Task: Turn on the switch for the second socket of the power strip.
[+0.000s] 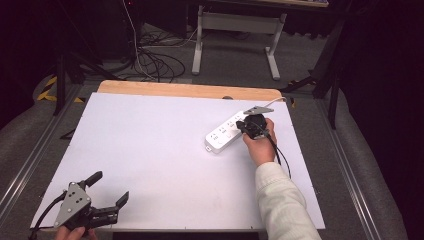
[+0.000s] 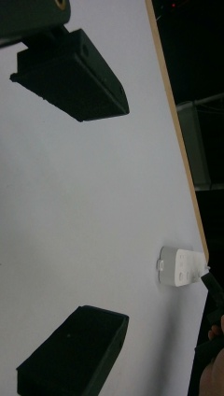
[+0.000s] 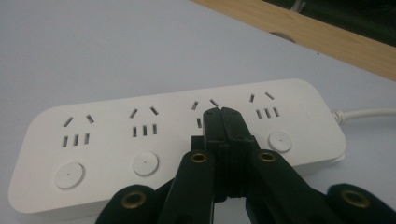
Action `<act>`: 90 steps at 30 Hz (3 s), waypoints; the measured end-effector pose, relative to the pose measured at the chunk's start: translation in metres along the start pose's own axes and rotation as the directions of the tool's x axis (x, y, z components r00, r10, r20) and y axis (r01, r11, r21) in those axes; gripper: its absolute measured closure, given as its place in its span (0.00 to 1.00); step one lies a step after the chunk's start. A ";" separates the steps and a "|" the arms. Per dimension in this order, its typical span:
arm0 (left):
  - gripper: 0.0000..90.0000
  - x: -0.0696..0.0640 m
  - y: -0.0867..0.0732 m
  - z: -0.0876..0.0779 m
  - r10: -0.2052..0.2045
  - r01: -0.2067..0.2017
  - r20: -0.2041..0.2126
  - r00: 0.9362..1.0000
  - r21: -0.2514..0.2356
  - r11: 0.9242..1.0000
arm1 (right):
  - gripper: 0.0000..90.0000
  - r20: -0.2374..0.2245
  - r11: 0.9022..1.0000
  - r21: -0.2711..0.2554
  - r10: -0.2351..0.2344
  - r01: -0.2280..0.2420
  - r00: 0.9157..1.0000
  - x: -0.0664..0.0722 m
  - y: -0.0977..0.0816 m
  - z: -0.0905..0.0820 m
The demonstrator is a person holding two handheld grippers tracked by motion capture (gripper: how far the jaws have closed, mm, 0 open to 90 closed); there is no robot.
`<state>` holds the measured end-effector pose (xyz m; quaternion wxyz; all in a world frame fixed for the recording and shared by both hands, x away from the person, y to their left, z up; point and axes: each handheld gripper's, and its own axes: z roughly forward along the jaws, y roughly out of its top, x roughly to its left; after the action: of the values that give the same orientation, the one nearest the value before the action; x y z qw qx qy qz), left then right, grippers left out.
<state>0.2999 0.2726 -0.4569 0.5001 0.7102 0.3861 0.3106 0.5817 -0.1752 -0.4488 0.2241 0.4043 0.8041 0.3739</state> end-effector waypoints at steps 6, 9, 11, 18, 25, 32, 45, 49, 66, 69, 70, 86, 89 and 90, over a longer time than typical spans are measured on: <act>0.04 0.000 0.000 0.000 0.000 0.000 0.003 1.000 -0.002 1.000 | 1.00 -0.005 1.000 0.009 0.019 -0.019 1.000 0.001 -0.003 0.006; 0.04 0.000 0.000 0.000 0.000 0.000 0.003 1.000 -0.002 1.000 | 1.00 -0.006 1.000 0.013 0.017 -0.017 1.000 0.002 -0.003 0.007; 0.04 0.000 0.000 0.000 0.000 0.000 0.004 1.000 -0.002 1.000 | 1.00 -0.005 1.000 0.014 0.016 -0.016 1.000 0.002 -0.003 0.007; 0.04 0.000 0.000 0.001 0.006 -0.006 0.002 1.000 -0.004 1.000 | 1.00 0.006 1.000 0.023 0.009 -0.010 1.000 0.001 -0.004 0.009; 0.04 0.000 0.000 0.001 0.006 -0.006 0.002 1.000 -0.003 1.000 | 1.00 0.011 1.000 0.022 0.007 -0.007 1.000 0.001 -0.005 0.009; 0.04 0.000 0.000 0.001 0.006 -0.006 0.005 1.000 -0.001 1.000 | 1.00 0.015 1.000 0.009 -0.003 0.003 1.000 0.004 -0.006 0.011; 0.04 0.000 0.000 0.001 0.003 -0.003 0.009 1.000 0.001 1.000 | 1.00 0.041 1.000 0.019 -0.021 0.020 0.999 0.007 -0.005 0.012; 0.04 -0.001 0.000 0.001 0.005 -0.005 0.008 1.000 0.001 1.000 | 1.00 0.046 1.000 0.022 -0.022 0.021 0.999 0.008 -0.005 0.013; 0.04 -0.001 0.000 0.001 0.010 -0.010 0.008 1.000 -0.001 1.000 | 1.00 0.026 1.000 0.013 0.021 -0.021 0.999 0.004 -0.007 0.013; 0.04 -0.001 0.000 0.001 0.006 -0.006 0.009 1.000 0.000 1.000 | 1.00 0.017 0.999 0.008 0.034 -0.034 0.999 0.003 -0.008 0.013; 0.04 -0.001 0.000 0.001 0.005 -0.005 0.009 1.000 0.000 1.000 | 1.00 0.019 0.999 0.009 0.041 -0.041 0.999 0.002 -0.008 0.013; 0.04 -0.001 0.001 0.003 0.010 -0.010 0.017 1.000 0.005 1.000 | 1.00 0.067 1.000 0.018 -0.021 0.020 0.998 0.005 -0.010 0.010; 0.04 -0.002 0.001 0.003 0.010 -0.010 0.018 1.000 0.005 1.000 | 1.00 0.067 1.000 0.021 -0.016 0.015 0.998 0.005 -0.010 0.010; 0.04 -0.002 0.001 0.003 0.010 -0.010 0.019 1.000 0.005 1.000 | 1.00 0.068 1.000 0.021 -0.018 0.017 0.998 0.005 -0.010 0.010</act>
<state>0.3015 0.2697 -0.4571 0.5004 0.7162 0.3787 0.3054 0.5808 -0.1708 -0.4631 0.2503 0.4120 0.8034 0.3496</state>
